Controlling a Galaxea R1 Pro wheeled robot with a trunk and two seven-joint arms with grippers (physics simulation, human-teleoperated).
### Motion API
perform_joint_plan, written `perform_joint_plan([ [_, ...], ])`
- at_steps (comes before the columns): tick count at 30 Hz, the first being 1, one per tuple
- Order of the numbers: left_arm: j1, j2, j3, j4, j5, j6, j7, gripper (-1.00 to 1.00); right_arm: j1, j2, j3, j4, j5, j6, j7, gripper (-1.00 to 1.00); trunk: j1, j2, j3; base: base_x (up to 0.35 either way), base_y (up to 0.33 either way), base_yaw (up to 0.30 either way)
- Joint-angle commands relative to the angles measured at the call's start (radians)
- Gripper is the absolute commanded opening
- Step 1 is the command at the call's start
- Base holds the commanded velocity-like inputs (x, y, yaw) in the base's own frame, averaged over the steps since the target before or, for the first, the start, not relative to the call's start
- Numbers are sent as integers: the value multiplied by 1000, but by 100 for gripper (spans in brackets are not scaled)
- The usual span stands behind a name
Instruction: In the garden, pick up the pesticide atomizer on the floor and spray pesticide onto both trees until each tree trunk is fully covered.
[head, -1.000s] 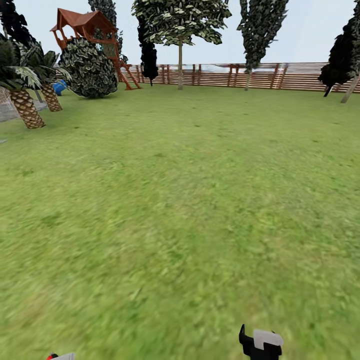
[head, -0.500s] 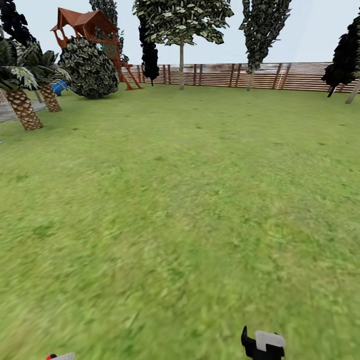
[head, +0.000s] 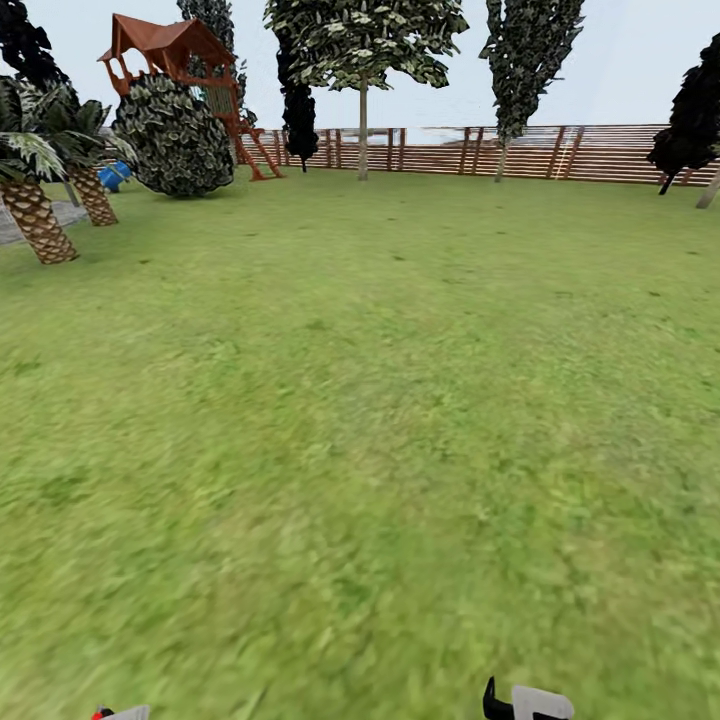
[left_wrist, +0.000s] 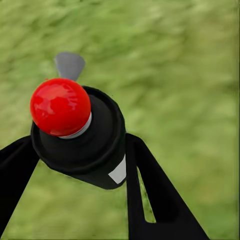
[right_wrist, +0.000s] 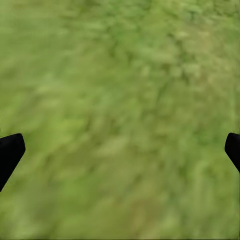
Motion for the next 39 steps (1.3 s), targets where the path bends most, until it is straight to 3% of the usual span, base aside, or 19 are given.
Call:
perform_joint_plan([
  [1, 0, 0, 1, 0, 0, 0, 0, -100, 9, -1, 1, 0, 1, 0, 0, 100, 0, 0, 0, 338, 0, 0],
  [39, 0, 0, -1, 11, -2, -3, 0, -100, 25, 0, 1, 1, 1, 0, 0, 100, 0, 0, 0, 338, 0, 0],
])
